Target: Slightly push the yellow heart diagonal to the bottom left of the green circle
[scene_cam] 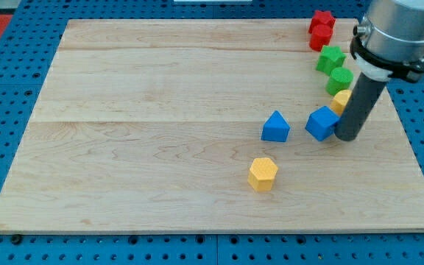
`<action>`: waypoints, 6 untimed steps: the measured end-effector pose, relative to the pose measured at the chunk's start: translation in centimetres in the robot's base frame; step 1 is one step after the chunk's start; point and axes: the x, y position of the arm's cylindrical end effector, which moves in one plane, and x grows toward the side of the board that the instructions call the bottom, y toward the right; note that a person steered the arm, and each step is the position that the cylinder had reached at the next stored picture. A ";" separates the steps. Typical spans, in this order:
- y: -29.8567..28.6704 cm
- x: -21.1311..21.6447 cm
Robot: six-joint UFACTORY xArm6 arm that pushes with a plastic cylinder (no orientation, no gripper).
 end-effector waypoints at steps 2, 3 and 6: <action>-8.5 -0.2; 2.5 3.5; -3.2 -2.6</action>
